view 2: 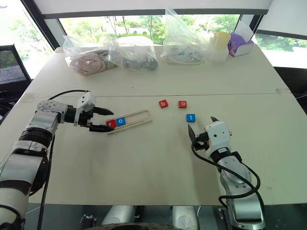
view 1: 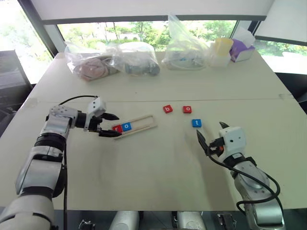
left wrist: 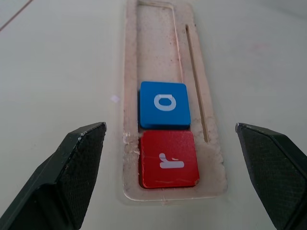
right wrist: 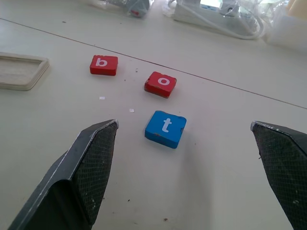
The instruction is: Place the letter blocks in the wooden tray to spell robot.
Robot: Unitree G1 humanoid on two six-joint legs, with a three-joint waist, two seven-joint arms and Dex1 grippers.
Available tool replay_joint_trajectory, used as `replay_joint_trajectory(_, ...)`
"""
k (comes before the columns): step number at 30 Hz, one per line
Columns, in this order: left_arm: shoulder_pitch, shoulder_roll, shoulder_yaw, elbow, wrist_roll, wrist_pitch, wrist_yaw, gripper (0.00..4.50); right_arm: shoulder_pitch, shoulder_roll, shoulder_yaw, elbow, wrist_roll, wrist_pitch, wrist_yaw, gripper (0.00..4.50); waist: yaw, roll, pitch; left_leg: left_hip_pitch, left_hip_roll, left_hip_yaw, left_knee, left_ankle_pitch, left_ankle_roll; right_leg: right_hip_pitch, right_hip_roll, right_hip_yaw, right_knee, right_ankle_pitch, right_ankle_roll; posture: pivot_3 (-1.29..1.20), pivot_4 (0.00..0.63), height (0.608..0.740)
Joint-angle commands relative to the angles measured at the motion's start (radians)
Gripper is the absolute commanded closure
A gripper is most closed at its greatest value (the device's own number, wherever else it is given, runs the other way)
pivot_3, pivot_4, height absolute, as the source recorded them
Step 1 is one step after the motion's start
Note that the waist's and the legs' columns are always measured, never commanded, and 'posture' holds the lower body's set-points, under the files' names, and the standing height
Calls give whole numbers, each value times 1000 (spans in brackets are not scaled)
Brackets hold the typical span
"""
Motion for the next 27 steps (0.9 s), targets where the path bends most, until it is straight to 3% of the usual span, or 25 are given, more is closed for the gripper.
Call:
replay_joint_trajectory(1, -11, -6, 22, 9, 15, -64, 16, 17, 6, 1, -11, -58, -2, -1, -10, 0, 1, 0, 0, 0, 0, 0, 0, 0, 0, 0, 0, 0, 0, 0, 0, 0, 150, 740)
replay_joint_trajectory(16, 87, -27, 22, 2, 71, -205, 125, 17, 5, -4, -9, -65, 1, 14, -8, 0, 0, 0, 0, 2, 0, 0, 1, 0, 0, 1, 0, 0, 1, 0, 0, 0, 150, 740)
replay_joint_trajectory(27, 139, -13, 4, 33, 101, -259, 162, 17, -11, -13, -9, -57, 2, 17, 2, 0, -1, 0, -2, 15, 2, 1, -1, 0, 0, 12, 0, 2, 1, -3, 5, 0, 150, 740)
